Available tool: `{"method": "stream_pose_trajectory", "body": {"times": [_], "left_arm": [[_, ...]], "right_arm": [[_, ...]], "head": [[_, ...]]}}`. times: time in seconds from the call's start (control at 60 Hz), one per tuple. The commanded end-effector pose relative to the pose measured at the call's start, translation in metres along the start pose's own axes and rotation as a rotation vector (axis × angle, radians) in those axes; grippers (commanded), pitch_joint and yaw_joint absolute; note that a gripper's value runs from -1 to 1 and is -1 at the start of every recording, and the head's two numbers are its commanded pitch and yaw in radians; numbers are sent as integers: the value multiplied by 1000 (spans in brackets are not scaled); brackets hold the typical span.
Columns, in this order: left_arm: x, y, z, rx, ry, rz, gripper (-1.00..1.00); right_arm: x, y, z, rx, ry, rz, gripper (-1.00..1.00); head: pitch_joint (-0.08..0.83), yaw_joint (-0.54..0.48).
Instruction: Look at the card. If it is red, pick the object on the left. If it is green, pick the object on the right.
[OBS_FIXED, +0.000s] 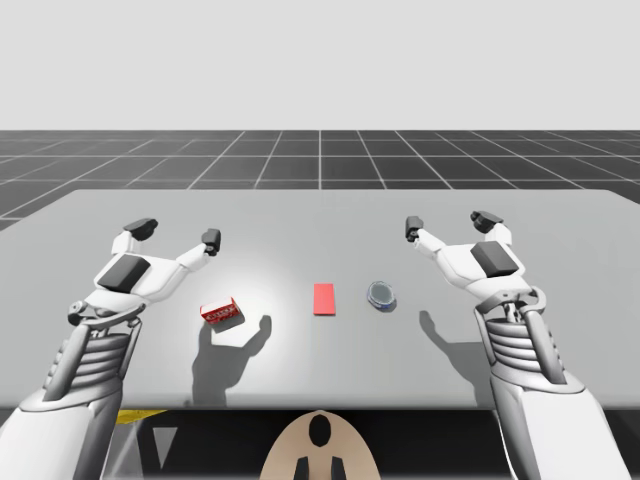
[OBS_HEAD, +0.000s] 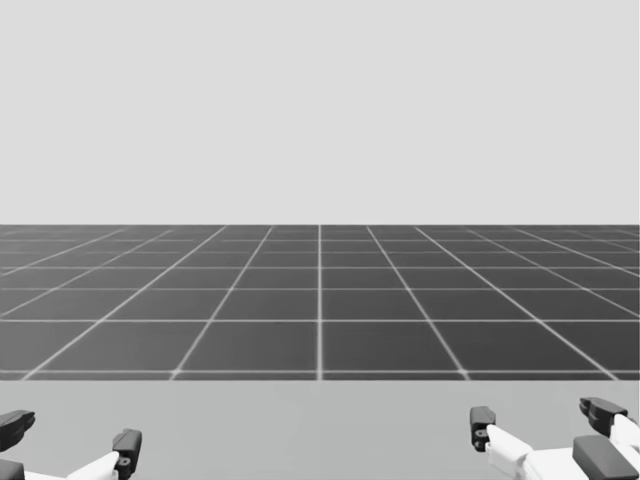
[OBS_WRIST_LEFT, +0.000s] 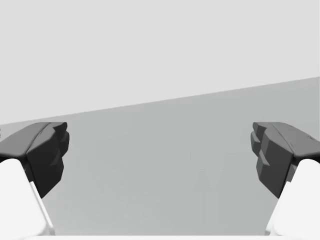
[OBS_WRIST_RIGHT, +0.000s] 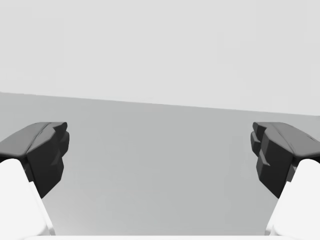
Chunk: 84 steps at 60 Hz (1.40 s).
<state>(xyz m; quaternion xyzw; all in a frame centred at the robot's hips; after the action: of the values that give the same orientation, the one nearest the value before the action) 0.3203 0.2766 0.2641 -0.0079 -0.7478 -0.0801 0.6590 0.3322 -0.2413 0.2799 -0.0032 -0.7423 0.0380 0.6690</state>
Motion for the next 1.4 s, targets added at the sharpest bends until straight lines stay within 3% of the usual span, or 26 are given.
{"method": "stream_pose_trajectory", "body": {"times": [0.017,0.25,0.6,0.933,1.067,1.4], "left_arm": [[0,-1,0,2,-8,-11,-1000],[1,0,0,5,-7,-8,-1000],[3,1,2,7,-12,-13,-1000],[5,2,4,4,-20,-19,-1000],[5,3,3,3,-23,-18,-1000],[7,2,4,8,-22,-16,-1000]], "right_arm": [[-2,0,1,-22,-2,-17,-1000],[2,-2,1,-10,3,-15,-1000],[1,-2,1,-25,14,-22,-1000],[-1,-1,0,-21,26,-14,-1000],[-1,-1,-1,-21,28,-14,-1000],[-2,-2,-1,-20,28,-10,-1000]], "head": [[9,1],[81,5],[406,5],[659,-3],[698,-1],[701,21]]}}
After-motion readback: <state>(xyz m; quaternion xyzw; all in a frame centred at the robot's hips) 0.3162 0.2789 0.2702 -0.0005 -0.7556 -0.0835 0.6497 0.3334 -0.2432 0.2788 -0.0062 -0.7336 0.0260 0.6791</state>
